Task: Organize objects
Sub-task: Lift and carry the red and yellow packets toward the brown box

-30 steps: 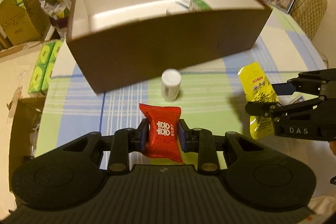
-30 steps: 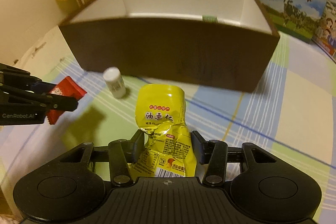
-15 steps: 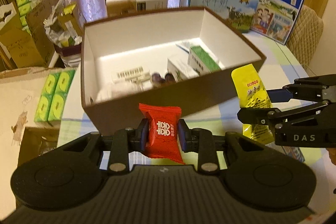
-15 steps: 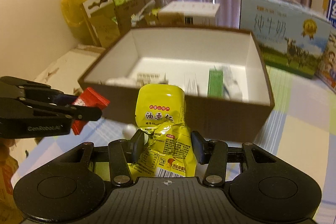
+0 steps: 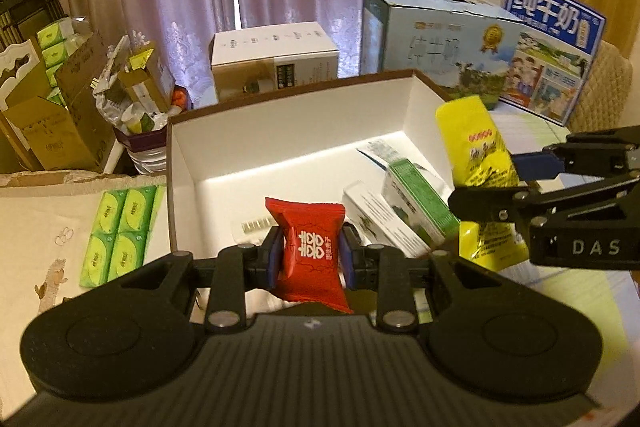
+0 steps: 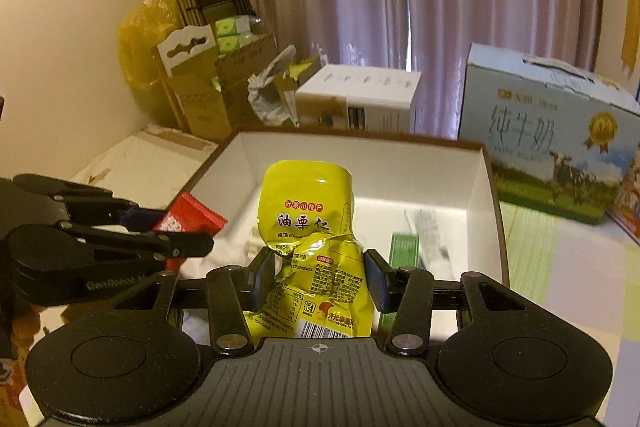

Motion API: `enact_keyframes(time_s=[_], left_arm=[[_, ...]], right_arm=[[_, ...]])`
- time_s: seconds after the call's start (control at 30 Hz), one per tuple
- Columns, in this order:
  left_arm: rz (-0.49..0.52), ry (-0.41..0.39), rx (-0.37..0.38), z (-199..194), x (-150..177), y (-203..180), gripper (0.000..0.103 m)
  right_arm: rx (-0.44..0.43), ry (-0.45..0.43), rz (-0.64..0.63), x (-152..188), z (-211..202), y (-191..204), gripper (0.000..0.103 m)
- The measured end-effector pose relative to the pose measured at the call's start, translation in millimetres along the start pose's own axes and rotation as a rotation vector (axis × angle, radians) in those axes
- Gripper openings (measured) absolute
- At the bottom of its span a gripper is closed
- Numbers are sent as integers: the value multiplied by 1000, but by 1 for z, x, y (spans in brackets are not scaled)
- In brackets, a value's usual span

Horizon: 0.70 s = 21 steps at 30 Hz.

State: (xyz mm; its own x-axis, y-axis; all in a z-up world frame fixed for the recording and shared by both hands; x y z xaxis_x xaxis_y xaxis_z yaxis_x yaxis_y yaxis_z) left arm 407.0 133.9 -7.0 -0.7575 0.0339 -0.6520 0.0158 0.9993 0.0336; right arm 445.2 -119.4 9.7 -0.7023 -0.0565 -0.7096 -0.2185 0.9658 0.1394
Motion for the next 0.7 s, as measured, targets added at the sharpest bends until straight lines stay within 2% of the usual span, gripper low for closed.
enact_keyframes(time_s=[0.33, 0.7], left_arm=[[-26, 3, -53, 33, -43, 24, 25], [-9, 19, -72, 66, -72, 35, 25]], right_arm=[[29, -2, -24, -44, 37, -17, 45], [60, 15, -34, -67, 72, -33, 45]])
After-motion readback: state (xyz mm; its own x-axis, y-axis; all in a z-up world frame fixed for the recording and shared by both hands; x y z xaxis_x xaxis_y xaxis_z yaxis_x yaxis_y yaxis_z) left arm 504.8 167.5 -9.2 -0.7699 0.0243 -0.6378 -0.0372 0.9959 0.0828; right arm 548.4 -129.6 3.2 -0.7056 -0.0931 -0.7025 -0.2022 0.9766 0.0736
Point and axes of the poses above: each gripper's, at about its wrist camera, not at the fingertips, and z roughly the way its jaws point, y to its left, x to its underside, the point moved 6 cm from there along z, roughly the way its jaws point, and after that the axes turned 4 degrees about y, right-handed, at the moved point
